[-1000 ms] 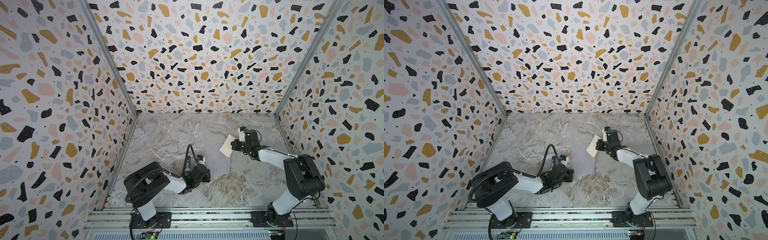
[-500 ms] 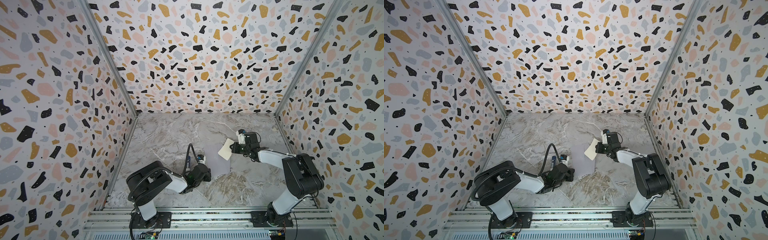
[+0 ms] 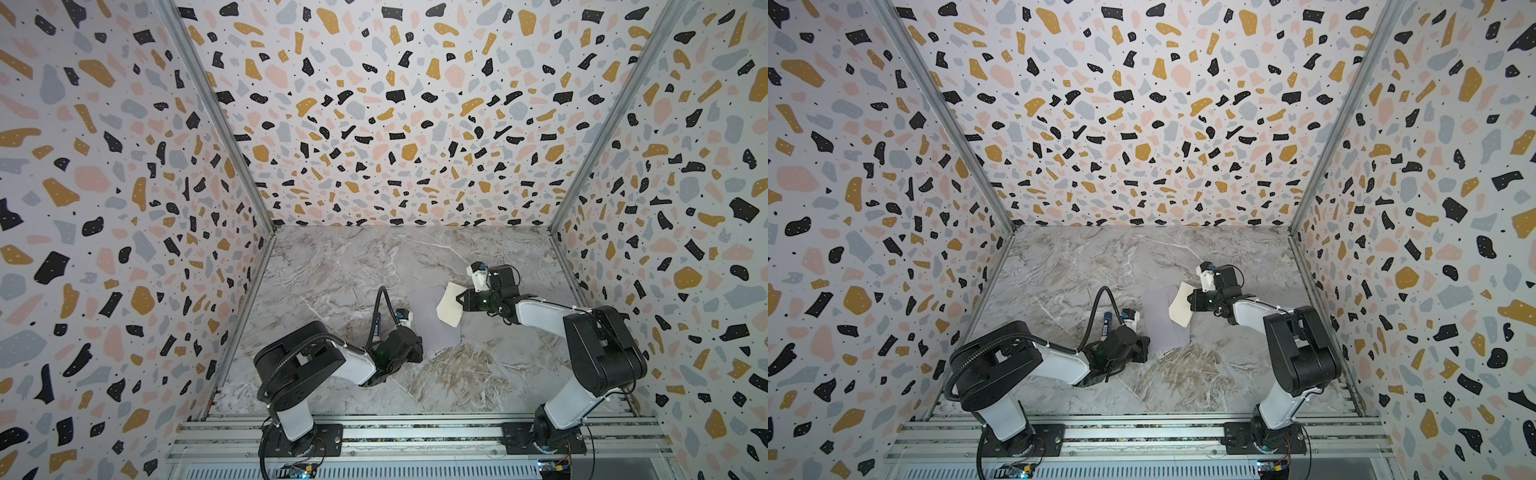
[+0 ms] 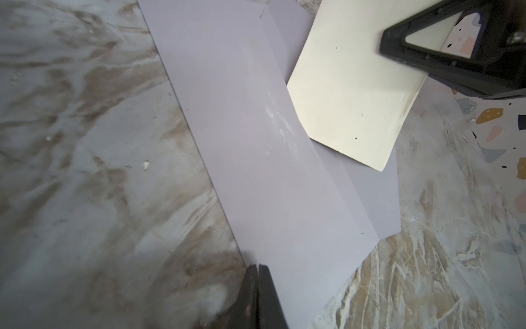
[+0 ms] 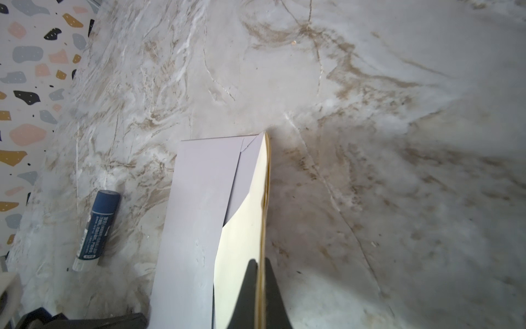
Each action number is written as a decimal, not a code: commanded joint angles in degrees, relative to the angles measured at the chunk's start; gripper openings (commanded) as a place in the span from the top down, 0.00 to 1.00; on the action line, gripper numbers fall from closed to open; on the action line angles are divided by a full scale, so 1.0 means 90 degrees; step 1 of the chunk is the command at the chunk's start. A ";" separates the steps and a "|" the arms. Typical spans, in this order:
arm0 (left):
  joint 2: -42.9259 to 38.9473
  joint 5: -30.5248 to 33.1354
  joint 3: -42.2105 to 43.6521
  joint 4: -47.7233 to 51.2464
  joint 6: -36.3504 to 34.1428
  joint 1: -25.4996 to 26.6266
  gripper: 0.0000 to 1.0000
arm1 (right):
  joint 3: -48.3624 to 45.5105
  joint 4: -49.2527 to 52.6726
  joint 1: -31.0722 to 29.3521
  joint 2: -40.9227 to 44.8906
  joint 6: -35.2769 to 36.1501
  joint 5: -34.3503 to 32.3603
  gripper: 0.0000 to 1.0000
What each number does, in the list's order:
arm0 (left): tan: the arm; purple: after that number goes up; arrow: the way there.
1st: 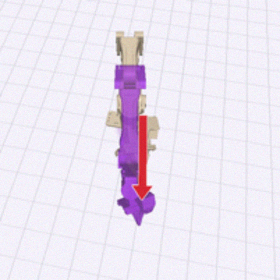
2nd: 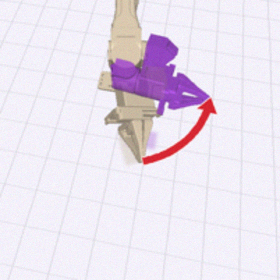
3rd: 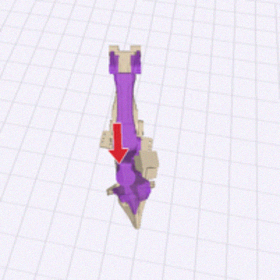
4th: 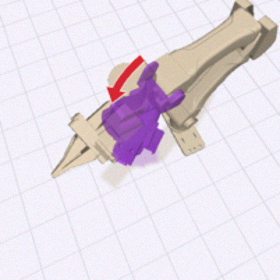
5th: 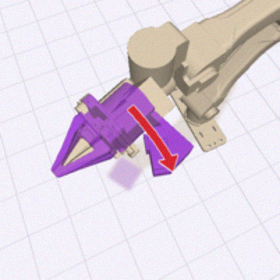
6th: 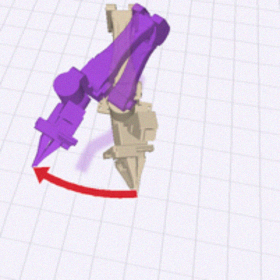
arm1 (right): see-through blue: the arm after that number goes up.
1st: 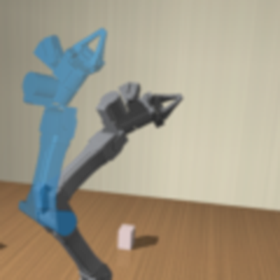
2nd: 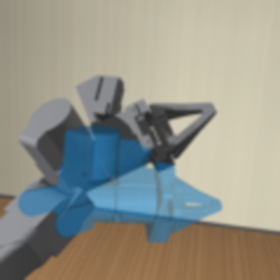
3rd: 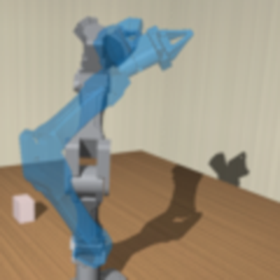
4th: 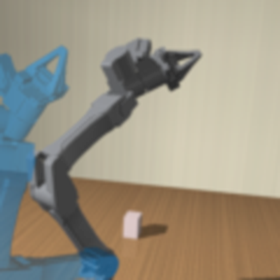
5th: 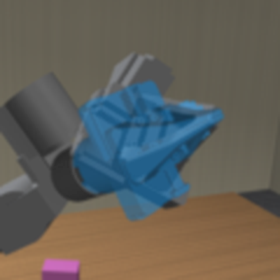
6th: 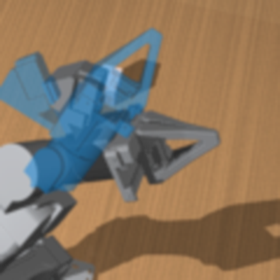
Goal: Place the letter into the envelope and seal it
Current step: 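Slide the held letter into the envelope opening with the right gripper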
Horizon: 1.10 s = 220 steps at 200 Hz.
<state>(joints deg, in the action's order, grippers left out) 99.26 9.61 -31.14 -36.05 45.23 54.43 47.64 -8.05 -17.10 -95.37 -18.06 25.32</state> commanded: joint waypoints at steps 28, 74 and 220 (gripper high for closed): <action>0.0074 0.0181 -0.0085 0.0312 -0.0239 0.0021 1.00 | 0.0267 0.0632 -0.0004 -0.0122 0.0637 0.0438 1.00; 0.0055 0.0212 -0.0115 0.0363 -0.0305 0.0020 1.00 | 0.0520 0.1044 -0.0057 -0.0289 0.1014 0.0554 1.00; -0.0117 0.0327 -0.0287 0.0655 -0.0584 0.0017 1.00 | 0.1434 0.1982 -0.0508 -0.1054 0.1431 -0.0436 1.00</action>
<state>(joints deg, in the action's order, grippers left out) 99.22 11.31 -32.84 -32.71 41.15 54.43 58.65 7.07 -21.30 -105.01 -4.89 23.44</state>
